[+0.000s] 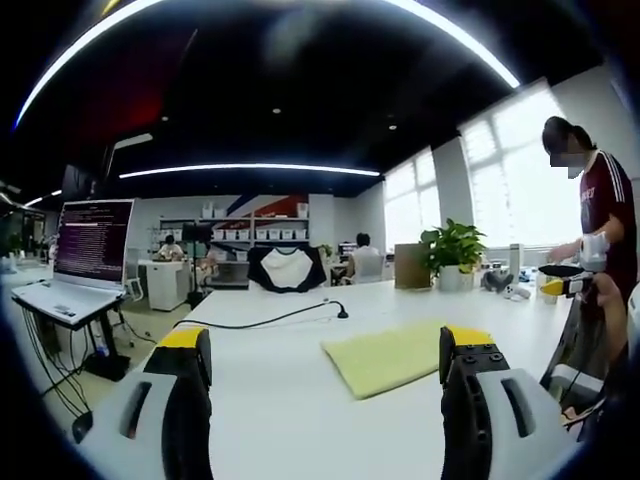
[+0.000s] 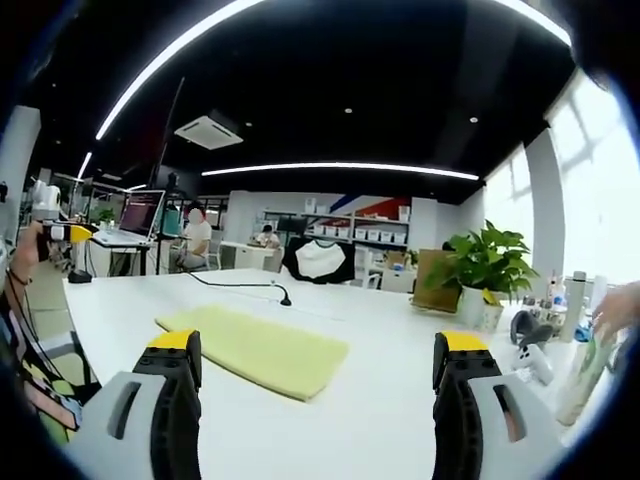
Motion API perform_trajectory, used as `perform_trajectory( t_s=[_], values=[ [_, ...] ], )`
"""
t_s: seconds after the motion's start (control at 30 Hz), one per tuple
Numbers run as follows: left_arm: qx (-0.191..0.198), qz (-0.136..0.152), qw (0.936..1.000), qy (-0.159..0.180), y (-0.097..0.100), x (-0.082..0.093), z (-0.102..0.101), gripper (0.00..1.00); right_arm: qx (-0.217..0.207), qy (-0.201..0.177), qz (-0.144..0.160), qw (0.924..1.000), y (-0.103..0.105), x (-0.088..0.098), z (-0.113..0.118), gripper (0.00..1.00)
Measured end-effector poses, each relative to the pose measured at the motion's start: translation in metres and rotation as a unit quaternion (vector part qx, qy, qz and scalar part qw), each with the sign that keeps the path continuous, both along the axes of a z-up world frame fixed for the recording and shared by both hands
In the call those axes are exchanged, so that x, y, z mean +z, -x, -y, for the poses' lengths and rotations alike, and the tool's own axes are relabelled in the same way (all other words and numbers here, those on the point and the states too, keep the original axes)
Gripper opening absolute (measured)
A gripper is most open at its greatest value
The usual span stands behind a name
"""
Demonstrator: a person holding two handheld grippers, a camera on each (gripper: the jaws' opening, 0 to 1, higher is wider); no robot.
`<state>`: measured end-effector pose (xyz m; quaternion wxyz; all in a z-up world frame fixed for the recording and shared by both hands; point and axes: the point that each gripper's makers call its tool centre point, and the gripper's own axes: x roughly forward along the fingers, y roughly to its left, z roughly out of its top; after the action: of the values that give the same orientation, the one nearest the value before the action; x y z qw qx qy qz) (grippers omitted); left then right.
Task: Fold the garment on the visible template until the final outline fits inside the template.
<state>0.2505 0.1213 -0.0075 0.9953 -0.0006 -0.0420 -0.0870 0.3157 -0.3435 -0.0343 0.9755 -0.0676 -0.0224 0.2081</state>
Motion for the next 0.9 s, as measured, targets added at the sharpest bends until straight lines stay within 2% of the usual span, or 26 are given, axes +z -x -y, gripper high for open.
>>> perform_trajectory(
  t_s=[0.27,0.9],
  values=[
    [0.003,-0.001,1.0,-0.001,0.0,-0.001,0.0,1.0,0.007,0.002,0.0,1.0,0.0,-0.001,-0.003,0.99],
    [-0.019,-0.006,0.9997,-0.014,-0.007,-0.002,0.01,1.0,0.015,0.0,-0.001,0.9999,0.0,0.001,-0.015,0.99]
  ],
)
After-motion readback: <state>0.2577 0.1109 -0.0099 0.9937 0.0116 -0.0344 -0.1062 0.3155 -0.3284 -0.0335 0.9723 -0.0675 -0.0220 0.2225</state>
